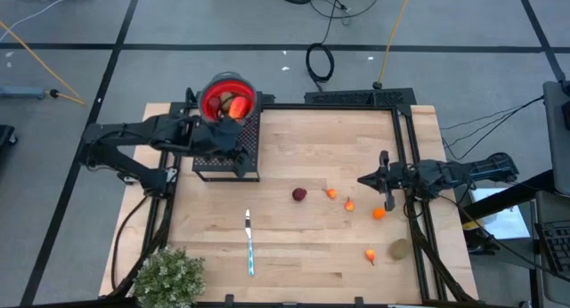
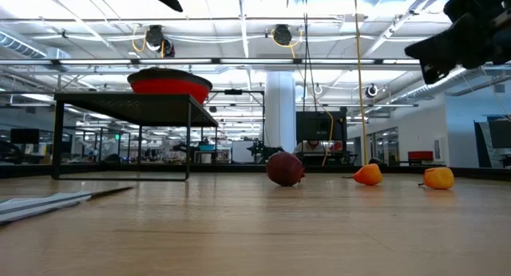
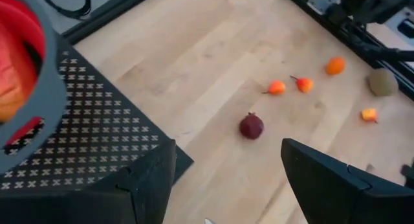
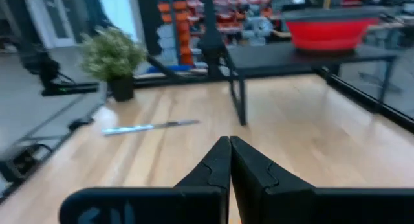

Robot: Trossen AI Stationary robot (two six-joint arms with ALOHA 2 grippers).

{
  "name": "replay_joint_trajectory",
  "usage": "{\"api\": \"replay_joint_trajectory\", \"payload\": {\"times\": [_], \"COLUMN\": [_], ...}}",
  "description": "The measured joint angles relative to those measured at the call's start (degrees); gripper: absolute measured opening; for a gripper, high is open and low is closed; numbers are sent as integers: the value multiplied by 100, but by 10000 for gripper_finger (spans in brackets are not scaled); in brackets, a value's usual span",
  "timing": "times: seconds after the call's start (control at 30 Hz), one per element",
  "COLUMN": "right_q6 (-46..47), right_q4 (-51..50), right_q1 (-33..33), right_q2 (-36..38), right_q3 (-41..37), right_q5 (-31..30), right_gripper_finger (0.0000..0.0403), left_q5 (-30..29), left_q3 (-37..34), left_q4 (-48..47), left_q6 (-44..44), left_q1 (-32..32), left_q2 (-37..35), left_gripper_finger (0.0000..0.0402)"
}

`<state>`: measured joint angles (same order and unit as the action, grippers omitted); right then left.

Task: Pick & Place Fruit
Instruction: Put the pomegranate into the red strainer bowl on the shelf

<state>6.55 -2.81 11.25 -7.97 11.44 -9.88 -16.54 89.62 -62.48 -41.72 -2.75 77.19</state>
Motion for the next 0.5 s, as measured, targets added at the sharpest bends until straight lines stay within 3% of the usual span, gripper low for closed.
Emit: {"api": "replay_joint_trajectory", "payload": {"times": [0.3, 0.5], "right_q6": [-125, -145], "right_q4": [662, 1557], "right_q1": [0, 2], "right_q2": [-618, -1424], "right_q3": [-11, 88], "right_q5": [420, 720], "right_gripper_finger": [2, 2], "left_q5": [-10, -6], "left_q3": [-440, -1219], "left_q4": [1116, 1945], "left_q6": [755, 868], "left_q1": [-192, -139], "left_q2": [-113, -650], "left_gripper_finger": [275, 274]}}
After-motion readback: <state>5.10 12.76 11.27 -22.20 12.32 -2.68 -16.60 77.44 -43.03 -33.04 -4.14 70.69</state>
